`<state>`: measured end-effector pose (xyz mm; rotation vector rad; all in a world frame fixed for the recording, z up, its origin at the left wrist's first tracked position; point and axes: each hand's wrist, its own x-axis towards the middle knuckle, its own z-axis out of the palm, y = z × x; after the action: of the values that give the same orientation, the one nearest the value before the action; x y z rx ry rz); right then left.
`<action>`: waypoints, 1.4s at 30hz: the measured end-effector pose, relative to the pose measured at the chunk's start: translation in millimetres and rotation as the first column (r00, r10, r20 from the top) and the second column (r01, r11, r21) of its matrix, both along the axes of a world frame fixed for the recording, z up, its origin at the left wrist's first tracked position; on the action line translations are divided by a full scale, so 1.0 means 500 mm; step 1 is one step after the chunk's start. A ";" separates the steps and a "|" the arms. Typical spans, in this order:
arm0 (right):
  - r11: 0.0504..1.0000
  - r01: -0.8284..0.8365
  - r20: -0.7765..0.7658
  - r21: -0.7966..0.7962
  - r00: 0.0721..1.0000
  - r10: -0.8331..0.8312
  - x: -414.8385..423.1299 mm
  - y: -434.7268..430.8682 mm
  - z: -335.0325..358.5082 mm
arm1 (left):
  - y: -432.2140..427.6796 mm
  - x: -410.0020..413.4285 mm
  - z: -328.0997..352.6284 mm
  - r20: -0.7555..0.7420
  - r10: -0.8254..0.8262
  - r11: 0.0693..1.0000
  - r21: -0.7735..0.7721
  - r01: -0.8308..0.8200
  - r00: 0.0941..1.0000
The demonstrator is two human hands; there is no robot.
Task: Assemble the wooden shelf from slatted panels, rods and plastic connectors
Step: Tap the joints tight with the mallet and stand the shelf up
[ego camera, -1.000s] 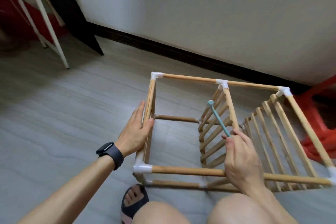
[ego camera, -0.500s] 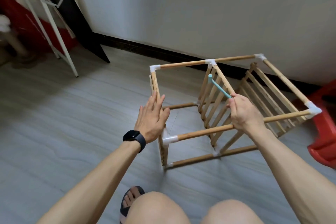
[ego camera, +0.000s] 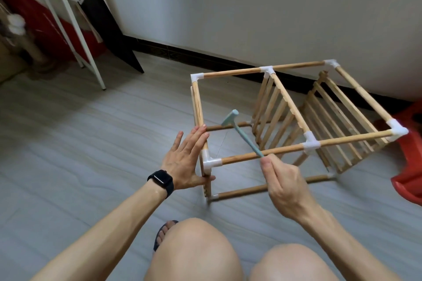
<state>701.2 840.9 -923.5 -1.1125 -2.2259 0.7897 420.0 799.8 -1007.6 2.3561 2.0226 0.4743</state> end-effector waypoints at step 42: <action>0.693 0.468 -0.198 -0.547 0.733 -0.651 0.096 0.124 -0.032 | 0.004 0.074 0.018 0.417 0.363 0.923 -0.286 -0.259 0.834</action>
<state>749.0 902.9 -939.6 -1.6091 -1.2539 1.1598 457.0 802.0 -998.7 1.5912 2.0887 0.6995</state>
